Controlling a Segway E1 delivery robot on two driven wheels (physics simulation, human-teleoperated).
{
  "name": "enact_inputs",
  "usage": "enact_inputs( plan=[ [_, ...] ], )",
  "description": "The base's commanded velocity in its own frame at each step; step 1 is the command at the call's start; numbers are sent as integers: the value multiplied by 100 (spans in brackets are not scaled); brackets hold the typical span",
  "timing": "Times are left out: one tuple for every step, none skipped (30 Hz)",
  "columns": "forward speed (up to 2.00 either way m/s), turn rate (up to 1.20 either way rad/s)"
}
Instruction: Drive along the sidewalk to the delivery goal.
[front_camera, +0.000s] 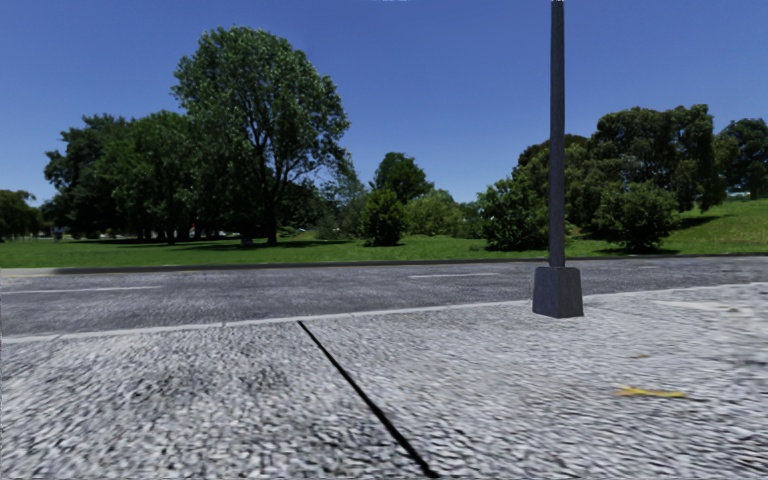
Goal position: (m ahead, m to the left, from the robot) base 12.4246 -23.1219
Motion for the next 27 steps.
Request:
enact_inputs(
  plan=[
    [179,-109],
    [179,-109],
    [179,-109],
    [179,-109],
    [179,-109],
    [179,-109],
    [179,-109],
    [179,-109],
    [179,-109],
    [179,-109],
    [179,-110],
    [179,-110],
    [179,-110],
    [179,-110],
    [179,-110],
    [179,-109],
    [179,-100],
    [179,-91],
    [179,-91],
    [179,-87],
    [179,-65],
    [179,0],
    [179,0],
    [179,0],
    [179,0],
    [179,0],
    [179,0]
  ],
)
